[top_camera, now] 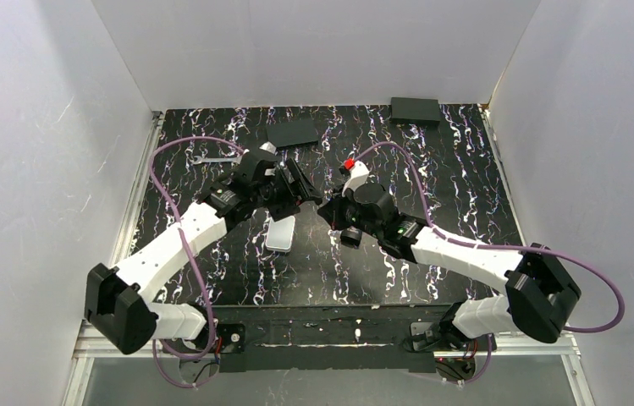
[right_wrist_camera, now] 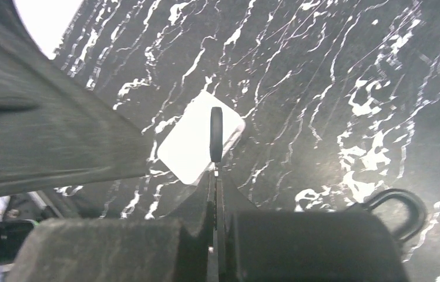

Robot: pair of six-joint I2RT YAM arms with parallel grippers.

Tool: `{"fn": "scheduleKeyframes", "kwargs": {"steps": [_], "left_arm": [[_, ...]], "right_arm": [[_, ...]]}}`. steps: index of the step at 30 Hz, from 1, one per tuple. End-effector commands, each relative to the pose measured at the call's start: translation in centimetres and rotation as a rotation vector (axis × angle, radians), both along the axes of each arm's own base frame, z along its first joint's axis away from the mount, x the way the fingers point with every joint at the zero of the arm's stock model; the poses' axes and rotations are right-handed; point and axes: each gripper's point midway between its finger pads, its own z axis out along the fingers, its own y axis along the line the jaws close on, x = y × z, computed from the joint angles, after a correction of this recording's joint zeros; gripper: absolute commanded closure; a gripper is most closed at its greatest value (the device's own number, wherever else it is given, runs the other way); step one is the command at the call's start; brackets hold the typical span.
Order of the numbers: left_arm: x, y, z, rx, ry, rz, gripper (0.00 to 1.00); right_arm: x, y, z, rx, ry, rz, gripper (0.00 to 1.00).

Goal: Unlock with the key

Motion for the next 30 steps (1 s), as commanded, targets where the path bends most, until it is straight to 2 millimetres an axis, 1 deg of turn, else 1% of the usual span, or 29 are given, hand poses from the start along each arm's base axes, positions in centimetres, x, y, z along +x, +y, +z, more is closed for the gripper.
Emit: {"fn": "scheduleKeyframes", "kwargs": {"steps": [1,4,5,7,9,10,12,16,18,21,23,25,27,28,30], "left_arm": [[-1.6,1.6,3.9,-0.005,-0.055,-0.003,0.2],[-2.4,3.1,5.1,0.01,-0.06,0.024,0.09],[-2.7,3.6,5.5,0.012,-0.059,0.033,0.07],[-3.2,4.3,6.2,-0.004,-0.063,0.04,0.07],[-3.5,4.8,6.5,-0.055,-0.033,0.052,0.07],[-3.7,4.9,6.7,-0.094,-0.007,0.059,0.08],[-4.4,4.6,7.1,-0.186,0.048,0.032,0.11],[-5.4,4.8,7.6,-0.261,0.081,0.024,0.17],[-6.1,4.9,7.8,-0.293,0.1,0.02,0.2],[-7.2,4.8,8.2,-0.332,0.133,0.002,0.23],[-7.8,4.8,8.3,-0.349,0.15,-0.012,0.25],[-8.5,4.8,8.4,-0.368,0.167,-0.024,0.28],[-9.1,4.6,8.6,-0.409,0.189,-0.039,0.35],[-9.3,4.5,8.7,-0.432,0.199,-0.045,0.38],[-9.7,4.4,9.1,-0.462,0.206,-0.058,0.41]], "right_arm": [[1.0,-1.2,2.1,-0.093,-0.188,0.022,0.99],[1.5,-2.6,2.3,-0.165,-0.296,-0.001,0.99],[1.5,-2.9,2.5,-0.182,-0.338,-0.006,0.99],[1.6,-3.4,3.3,-0.216,-0.437,-0.017,0.99],[1.3,-3.7,4.0,-0.27,-0.548,-0.014,0.99],[1.1,-3.8,4.5,-0.302,-0.6,-0.012,0.99],[0.5,-3.8,5.2,-0.363,-0.71,-0.005,0.99],[-0.8,-4.1,6.9,-0.456,-0.934,-0.045,0.99],[-1.4,-3.7,7.0,-0.504,-0.993,-0.03,0.99],[-1.9,-3.1,7.6,-0.503,-1.038,-0.032,0.99],[-2.6,-2.4,8.1,-0.485,-1.077,-0.013,0.99],[-3.5,-1.9,8.5,-0.504,-1.145,0.009,0.99],[-4.3,-2.0,9.3,-0.491,-1.233,-0.016,0.99],[-4.6,-2.0,9.4,-0.496,-1.265,-0.014,0.99],[-5.6,-1.2,9.5,-0.51,-1.324,0.032,0.99]]}}
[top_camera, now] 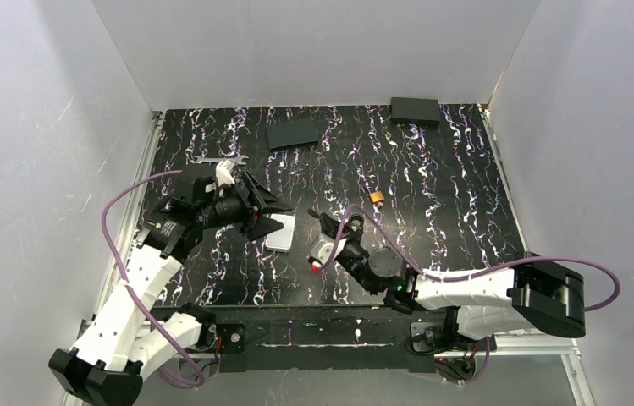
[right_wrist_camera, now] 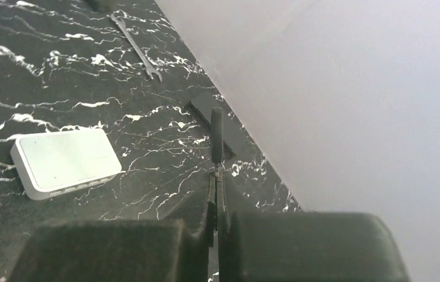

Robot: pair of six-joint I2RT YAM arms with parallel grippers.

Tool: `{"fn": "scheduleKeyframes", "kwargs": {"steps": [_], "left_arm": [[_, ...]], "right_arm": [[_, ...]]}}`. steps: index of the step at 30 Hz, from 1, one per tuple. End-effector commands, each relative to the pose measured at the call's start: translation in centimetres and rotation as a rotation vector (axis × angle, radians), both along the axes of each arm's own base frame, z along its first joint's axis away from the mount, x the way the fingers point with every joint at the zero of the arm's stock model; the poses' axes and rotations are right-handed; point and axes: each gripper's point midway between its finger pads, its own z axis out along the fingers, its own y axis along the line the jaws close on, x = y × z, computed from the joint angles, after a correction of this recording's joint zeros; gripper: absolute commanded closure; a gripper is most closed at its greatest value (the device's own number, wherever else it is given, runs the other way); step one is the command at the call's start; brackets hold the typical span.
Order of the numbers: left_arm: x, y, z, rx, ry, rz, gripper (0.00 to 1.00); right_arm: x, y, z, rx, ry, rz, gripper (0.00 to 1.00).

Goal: Unlock with the key

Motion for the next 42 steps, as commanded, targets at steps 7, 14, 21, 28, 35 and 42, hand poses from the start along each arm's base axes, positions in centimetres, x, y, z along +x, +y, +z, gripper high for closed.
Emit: {"fn": "scheduleKeyframes", "kwargs": {"steps": [7,14,21,28,35,42], "left_arm": [[-3.3,-0.1,1.1,-0.074,0.048,-0.095,0.43],[-4.6,0.6,0.7,-0.057,0.041,-0.09,0.49],[-3.9,0.4,-0.1,-0.089,0.05,-0.049,0.66],[-3.7,0.6,-0.1,-0.08,0.039,-0.031,0.74],[-3.6,1.0,-0.1,-0.059,0.036,-0.008,0.78],[-3.5,1.2,-0.1,-0.049,0.032,0.01,0.82]], "right_arm": [[-3.9,2.9,4.4,-0.028,-0.271,0.151,0.99],[-5.4,4.4,6.0,-0.016,-0.297,0.205,0.99],[-6.6,6.8,7.1,-0.051,-0.346,0.221,0.99],[-6.6,7.1,7.0,-0.054,-0.349,0.211,0.99],[-6.5,7.0,7.1,-0.054,-0.351,0.194,0.99],[-6.1,6.9,7.1,-0.053,-0.347,0.152,0.99]]}}
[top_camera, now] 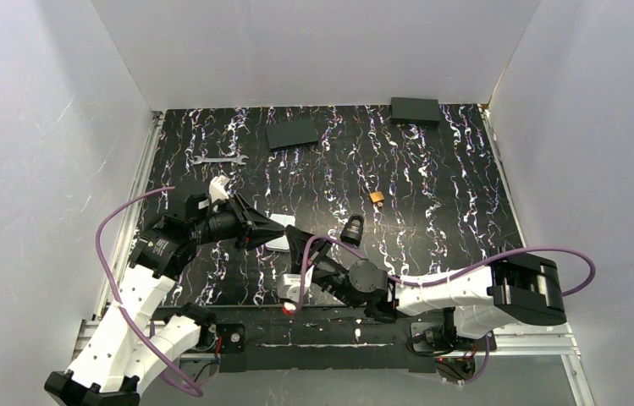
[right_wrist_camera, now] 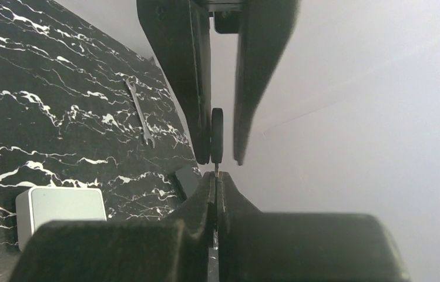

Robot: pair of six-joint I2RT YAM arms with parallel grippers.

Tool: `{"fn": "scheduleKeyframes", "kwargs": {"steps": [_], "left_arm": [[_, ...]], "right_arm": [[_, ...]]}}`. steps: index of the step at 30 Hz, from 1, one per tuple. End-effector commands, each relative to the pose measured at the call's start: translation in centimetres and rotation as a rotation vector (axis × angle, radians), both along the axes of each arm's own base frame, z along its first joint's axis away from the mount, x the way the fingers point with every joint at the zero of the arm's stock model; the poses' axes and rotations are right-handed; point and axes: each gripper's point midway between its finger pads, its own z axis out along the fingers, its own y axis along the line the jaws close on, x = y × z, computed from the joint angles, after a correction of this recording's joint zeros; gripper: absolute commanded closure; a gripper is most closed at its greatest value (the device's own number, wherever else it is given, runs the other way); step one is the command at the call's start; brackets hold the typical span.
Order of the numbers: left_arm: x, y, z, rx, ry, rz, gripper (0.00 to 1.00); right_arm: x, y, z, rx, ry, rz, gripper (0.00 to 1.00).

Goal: Unlock with the key

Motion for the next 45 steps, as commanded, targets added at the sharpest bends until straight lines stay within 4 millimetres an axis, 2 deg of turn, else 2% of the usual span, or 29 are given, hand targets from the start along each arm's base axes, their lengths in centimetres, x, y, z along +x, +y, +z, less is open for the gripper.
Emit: {"fn": "scheduleKeyframes", "kwargs": {"steps": [1,6,7,8,13,14,15,17,18,22,24,25,28,32,35,39,41,44,45], "left_arm": [[0.0,0.4,0.9,0.0,-0.032,0.018,0.84],[0.0,0.5,1.1,0.01,-0.039,0.019,0.85],[0.1,0.5,1.0,0.011,-0.038,0.019,0.88],[0.1,0.4,1.0,0.009,-0.039,0.019,1.0],[0.3,0.8,0.7,0.034,-0.052,0.036,1.0],[0.3,0.9,0.8,0.045,-0.065,0.037,1.0],[0.4,1.1,0.9,0.057,-0.087,0.037,1.0],[0.7,1.5,0.9,0.092,-0.125,0.046,1.0],[0.8,1.8,0.9,0.111,-0.142,0.05,1.0],[1.2,3.2,0.4,0.223,-0.207,0.065,1.0],[1.2,4.6,-0.4,0.318,-0.227,0.083,1.0],[1.2,5.3,-0.7,0.363,-0.246,0.086,1.0],[1.6,6.8,-1.4,0.472,-0.324,0.087,1.0],[1.6,8.1,-2.8,0.566,-0.383,0.064,1.0],[1.5,9.1,-4.0,0.643,-0.375,0.049,1.0],[1.1,10.2,-5.5,0.749,-0.327,-0.016,1.0],[1.1,10.7,-5.5,0.78,-0.301,-0.024,1.0],[1.2,11.8,-4.0,0.813,-0.291,0.047,1.0],[1.1,11.9,-3.5,0.817,-0.321,0.042,1.0]], "right_arm": [[0.2,-0.2,3.3,0.118,-0.007,-0.04,0.99],[0.2,0.1,3.1,0.114,-0.011,-0.055,0.99],[0.1,0.2,3.1,0.112,-0.013,-0.054,0.99],[-0.1,0.4,3.0,0.111,-0.012,-0.051,0.99],[-0.7,0.7,2.8,0.114,-0.006,-0.041,0.99],[-0.7,0.7,2.6,0.118,0.007,-0.042,0.94],[-0.6,0.6,2.4,0.118,0.018,-0.049,0.67],[-0.5,-0.1,2.4,0.146,0.045,-0.077,0.39],[-0.3,-0.7,2.5,0.179,0.075,-0.096,0.29],[0.8,-3.1,2.4,0.269,0.261,-0.21,0.14],[1.0,-3.3,1.3,0.231,0.403,-0.257,0.12],[1.0,-3.4,1.5,0.266,0.489,-0.278,0.12],[2.4,-5.4,1.2,0.409,0.654,-0.432,0.06],[5.0,-6.9,-1.6,0.485,0.945,-0.55,0.03],[8.3,-9.5,-4.0,0.597,1.17,-0.665,0.02],[11.1,-13.7,-6.9,0.725,1.365,-0.844,0.06],[11.7,-15.1,-9.0,0.743,1.504,-0.931,0.06],[12.5,-17.4,-12.7,0.756,1.721,-1.081,0.03],[12.4,-17.6,-13.7,0.736,1.767,-1.106,0.02]]}}
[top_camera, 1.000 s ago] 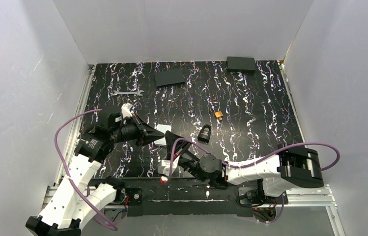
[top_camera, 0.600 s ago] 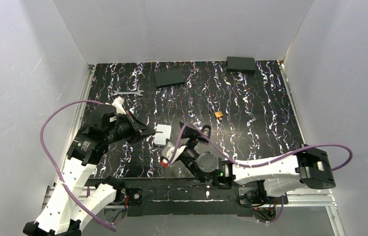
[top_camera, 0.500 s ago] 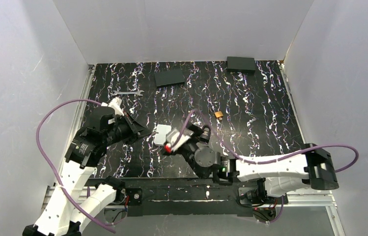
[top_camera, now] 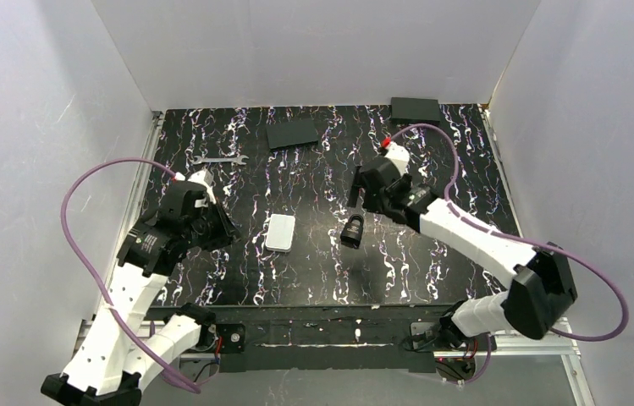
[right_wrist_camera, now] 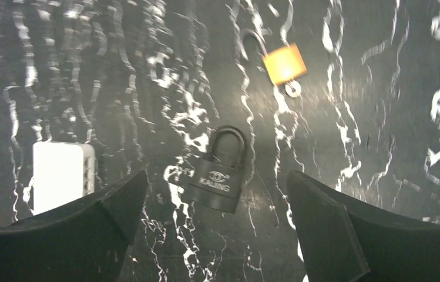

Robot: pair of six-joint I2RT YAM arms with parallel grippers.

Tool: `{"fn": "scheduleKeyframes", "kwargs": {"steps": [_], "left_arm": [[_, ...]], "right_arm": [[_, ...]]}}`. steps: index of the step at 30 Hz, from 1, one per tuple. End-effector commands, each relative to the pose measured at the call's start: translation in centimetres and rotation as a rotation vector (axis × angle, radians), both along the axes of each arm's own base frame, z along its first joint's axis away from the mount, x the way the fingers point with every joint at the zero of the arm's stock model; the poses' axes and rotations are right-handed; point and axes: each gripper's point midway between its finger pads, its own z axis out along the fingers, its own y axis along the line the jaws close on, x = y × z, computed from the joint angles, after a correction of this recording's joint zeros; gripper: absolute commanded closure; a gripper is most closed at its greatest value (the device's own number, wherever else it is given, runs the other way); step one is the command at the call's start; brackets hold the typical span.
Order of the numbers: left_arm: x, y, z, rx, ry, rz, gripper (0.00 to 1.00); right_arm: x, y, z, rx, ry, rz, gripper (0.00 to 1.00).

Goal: Unlock with the key

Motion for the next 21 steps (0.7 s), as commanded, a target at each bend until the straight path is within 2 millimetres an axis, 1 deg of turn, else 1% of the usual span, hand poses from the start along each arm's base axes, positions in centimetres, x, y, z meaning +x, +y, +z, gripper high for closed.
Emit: {"fn": "scheduleKeyframes", "kwargs": {"steps": [1,3,5,7,10,14,17,19,21], "left_arm": [[-0.4,2.4,2.3,0.097,-0.094,0.018,1.0],[-1.0,2.1,2.5,0.092,-0.169,-0.06,1.0],[-1.6,1.5,2.4,0.065,-0.232,-0.121,0.96],[-2.1,1.5,1.4,0.063,-0.218,-0.135,1.0],[-3.2,0.8,-0.2,0.057,-0.169,-0.214,1.0],[-3.5,-0.2,-0.6,-0.015,-0.208,-0.236,1.0],[-3.4,-0.6,-1.0,-0.044,-0.242,-0.233,1.0],[-3.5,-0.7,-0.7,-0.049,-0.255,-0.252,1.0],[-3.5,-0.8,-0.9,-0.054,-0.255,-0.255,1.0]], "right_arm": [[-2.2,-0.7,-4.5,0.14,0.373,-0.089,0.02],[-2.3,-0.8,-5.7,0.121,0.41,-0.104,0.02],[-2.4,-0.6,-6.6,0.121,0.44,-0.124,0.02],[-2.5,-0.2,-7.3,0.132,0.464,-0.132,0.02],[-2.4,0.4,-8.5,0.134,0.497,-0.127,0.02],[-2.3,0.6,-10.0,0.106,0.539,-0.141,0.01],[-2.1,0.9,-10.8,0.093,0.559,-0.14,0.02],[-2.1,1.1,-11.2,0.086,0.57,-0.137,0.02],[-2.1,1.3,-11.5,0.08,0.577,-0.134,0.02]]}}
